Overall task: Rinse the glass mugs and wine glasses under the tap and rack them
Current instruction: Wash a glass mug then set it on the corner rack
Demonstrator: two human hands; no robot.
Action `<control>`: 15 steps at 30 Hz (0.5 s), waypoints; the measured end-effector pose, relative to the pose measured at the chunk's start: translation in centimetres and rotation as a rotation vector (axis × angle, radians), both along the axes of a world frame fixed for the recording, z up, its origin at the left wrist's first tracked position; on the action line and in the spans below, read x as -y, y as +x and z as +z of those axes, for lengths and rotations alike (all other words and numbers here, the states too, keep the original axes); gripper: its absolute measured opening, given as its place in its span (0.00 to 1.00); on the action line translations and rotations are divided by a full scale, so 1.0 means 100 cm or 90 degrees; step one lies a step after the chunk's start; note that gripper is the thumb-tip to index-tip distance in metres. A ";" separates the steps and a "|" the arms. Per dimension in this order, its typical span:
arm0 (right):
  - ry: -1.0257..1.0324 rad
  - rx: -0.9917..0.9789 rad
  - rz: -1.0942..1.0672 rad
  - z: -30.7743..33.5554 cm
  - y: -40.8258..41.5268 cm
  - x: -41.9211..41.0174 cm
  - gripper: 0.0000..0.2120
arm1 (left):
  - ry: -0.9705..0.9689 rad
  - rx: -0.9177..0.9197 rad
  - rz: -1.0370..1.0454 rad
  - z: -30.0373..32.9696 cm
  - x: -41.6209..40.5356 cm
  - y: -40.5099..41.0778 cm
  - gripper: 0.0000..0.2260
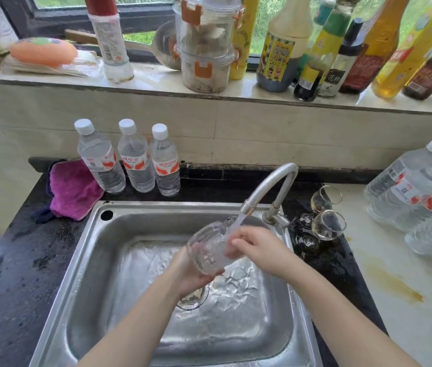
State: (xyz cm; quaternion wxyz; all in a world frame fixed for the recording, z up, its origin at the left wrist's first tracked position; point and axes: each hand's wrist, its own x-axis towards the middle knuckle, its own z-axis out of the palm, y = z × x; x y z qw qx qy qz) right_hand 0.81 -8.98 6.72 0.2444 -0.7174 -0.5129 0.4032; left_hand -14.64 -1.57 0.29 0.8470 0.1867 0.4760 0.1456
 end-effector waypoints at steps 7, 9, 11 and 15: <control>-0.023 0.128 0.158 0.000 -0.019 0.008 0.12 | 0.024 -0.063 0.075 0.002 -0.007 0.012 0.14; -0.016 0.152 0.142 0.005 -0.017 0.003 0.08 | 0.014 -0.022 0.015 -0.002 -0.007 0.007 0.17; 0.009 0.023 0.052 0.012 -0.019 -0.002 0.05 | 0.042 -0.028 -0.010 -0.003 -0.001 0.007 0.20; -0.107 -0.230 0.086 0.022 -0.012 -0.003 0.12 | 0.075 -0.054 0.003 0.000 -0.003 0.003 0.17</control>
